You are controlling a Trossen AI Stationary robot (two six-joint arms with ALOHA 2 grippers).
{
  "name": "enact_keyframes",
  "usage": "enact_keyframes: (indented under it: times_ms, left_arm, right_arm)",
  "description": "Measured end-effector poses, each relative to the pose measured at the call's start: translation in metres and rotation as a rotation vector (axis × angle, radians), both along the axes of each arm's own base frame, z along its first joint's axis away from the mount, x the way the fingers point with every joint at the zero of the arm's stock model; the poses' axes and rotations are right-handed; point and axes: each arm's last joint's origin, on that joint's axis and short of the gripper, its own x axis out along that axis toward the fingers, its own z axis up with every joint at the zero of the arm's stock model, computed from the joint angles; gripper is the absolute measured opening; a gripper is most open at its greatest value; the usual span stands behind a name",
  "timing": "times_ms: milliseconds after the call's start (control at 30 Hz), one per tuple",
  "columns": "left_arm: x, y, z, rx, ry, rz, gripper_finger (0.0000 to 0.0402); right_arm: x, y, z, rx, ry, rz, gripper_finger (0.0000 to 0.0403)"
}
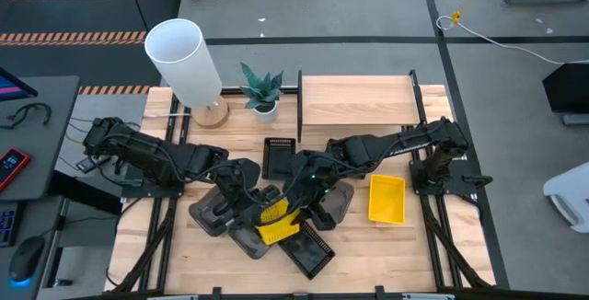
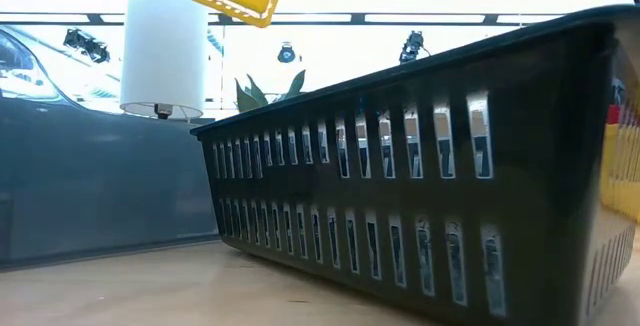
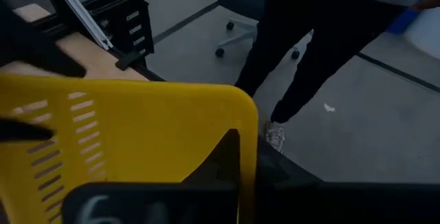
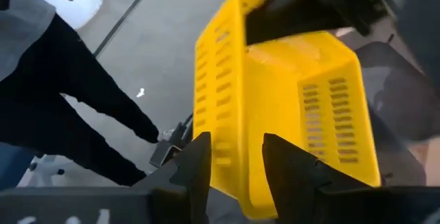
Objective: Stack baskets on shelf by color
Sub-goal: Stack the left yellow bin on top of the right yellow stacked bins
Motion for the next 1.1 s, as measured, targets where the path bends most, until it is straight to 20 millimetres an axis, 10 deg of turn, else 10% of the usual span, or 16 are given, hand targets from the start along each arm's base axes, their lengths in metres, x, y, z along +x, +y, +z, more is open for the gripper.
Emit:
enact_keyframes:
  times_ms: [800,1100]
  left_arm:
    - [0.0007,-0.0021,-0.0008,0.026,0.013,0.086,0.0024]
    - [0.0011,-0.0025,-0.0017,0.011,0.077,0.219,0.0135]
  right_arm:
    - [-0.0024,0.0043,-0.0042,-0.016,0.038,0.005,0.0015]
    - [-0.0028,0.0013,-0.0052,0.002,0.072,-0.020,0.0009]
